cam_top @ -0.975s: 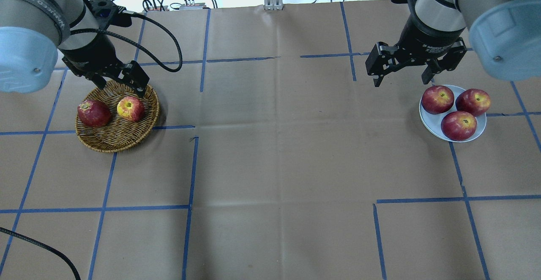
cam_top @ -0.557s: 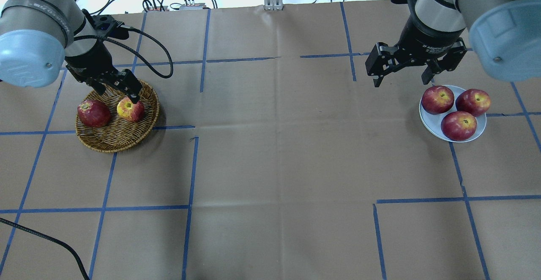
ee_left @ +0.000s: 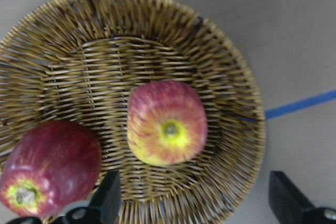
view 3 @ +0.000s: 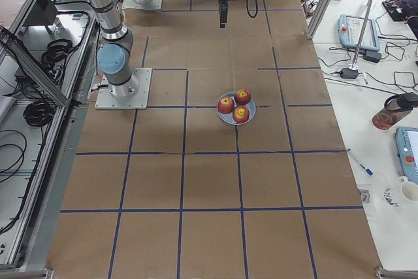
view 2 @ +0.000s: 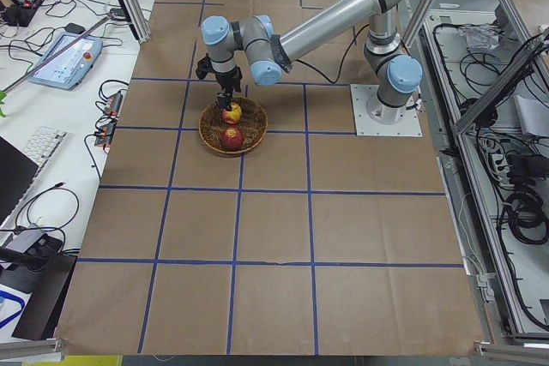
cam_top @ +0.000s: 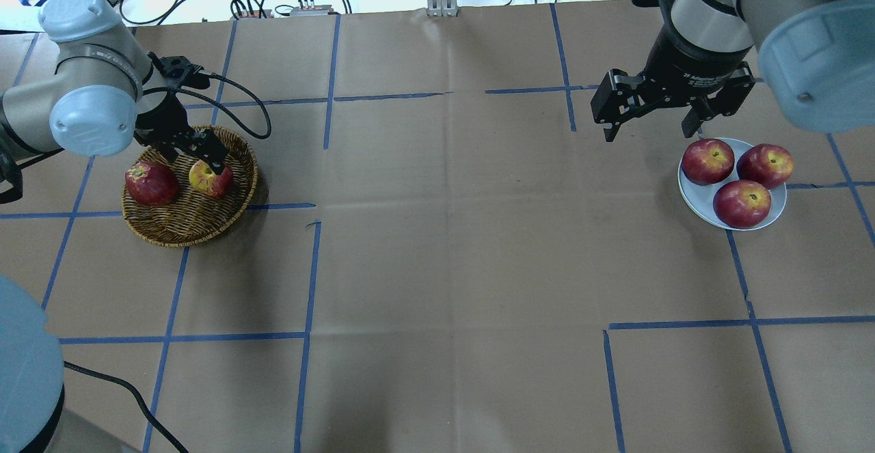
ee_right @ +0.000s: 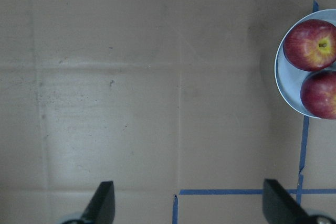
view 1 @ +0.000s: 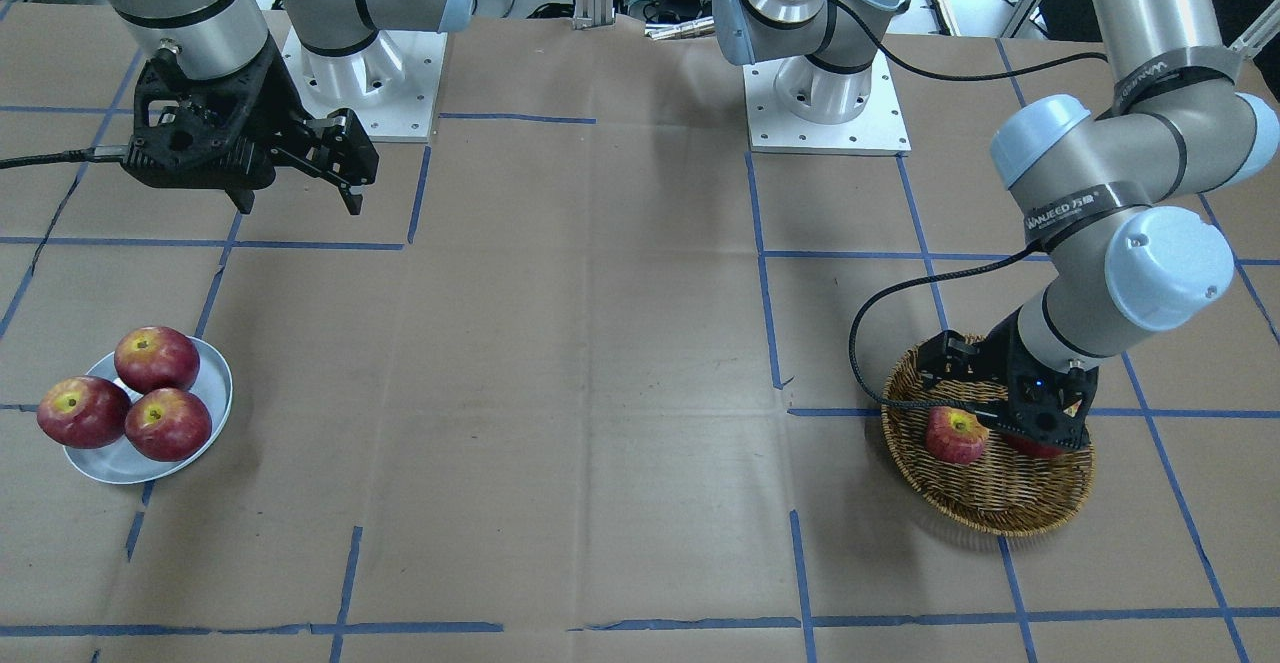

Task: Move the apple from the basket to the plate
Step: 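Close the left gripper on the yellow-red apple in the basket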

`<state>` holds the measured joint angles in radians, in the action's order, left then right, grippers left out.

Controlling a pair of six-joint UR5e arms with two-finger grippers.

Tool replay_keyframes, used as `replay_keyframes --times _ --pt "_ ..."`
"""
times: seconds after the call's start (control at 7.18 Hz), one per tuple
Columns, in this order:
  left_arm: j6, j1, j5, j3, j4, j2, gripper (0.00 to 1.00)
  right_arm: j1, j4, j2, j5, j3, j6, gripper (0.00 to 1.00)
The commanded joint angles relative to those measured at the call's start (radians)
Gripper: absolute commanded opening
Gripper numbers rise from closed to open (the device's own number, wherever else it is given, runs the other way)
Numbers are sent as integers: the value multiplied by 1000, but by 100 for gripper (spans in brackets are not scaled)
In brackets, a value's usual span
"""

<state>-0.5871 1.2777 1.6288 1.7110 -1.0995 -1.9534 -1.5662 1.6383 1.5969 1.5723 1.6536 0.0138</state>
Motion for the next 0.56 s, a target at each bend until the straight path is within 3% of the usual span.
replay_keyframes --times 0.0,0.42 --pt "4 -6 -1 2 35 -22 99 0 0 0 0 0 0 100" --pt "10 -5 -23 28 76 -87 99 0 0 0 0 0 0 100"
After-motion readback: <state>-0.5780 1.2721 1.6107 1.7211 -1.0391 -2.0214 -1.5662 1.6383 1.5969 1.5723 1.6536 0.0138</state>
